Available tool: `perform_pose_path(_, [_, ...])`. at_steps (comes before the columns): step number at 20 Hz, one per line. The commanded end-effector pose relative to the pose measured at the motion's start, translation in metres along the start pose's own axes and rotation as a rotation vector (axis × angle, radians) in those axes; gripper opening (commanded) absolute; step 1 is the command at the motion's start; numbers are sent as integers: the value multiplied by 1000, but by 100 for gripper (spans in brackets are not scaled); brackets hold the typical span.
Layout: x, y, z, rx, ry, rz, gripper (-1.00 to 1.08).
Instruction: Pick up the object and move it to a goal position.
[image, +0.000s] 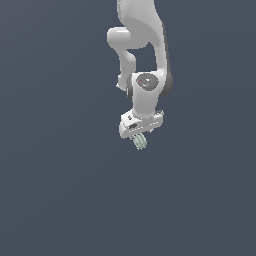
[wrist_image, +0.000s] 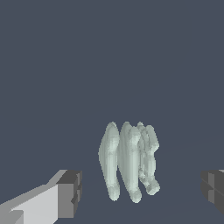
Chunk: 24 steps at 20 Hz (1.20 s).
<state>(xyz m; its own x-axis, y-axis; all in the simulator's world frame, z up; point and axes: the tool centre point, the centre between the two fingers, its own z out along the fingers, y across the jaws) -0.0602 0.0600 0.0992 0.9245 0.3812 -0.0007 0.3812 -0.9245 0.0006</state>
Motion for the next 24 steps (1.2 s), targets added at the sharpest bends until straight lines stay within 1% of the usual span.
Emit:
perform_pose_path(1, [-2,-4,2,0,1,-14,100])
perform_pose_path(7, [-1,-3,7,1,0,-11,100])
perform_pose_path(16, [-3,-4,46,1,1,-15,100])
perform_pose_path(21, [-2,-4,53,1,1,-15,100])
perform_pose_path(22, [-2,-4,53,1,1,-15,-100])
perform_pose_path(24, [-2,-4,53,1,1,-15,-100])
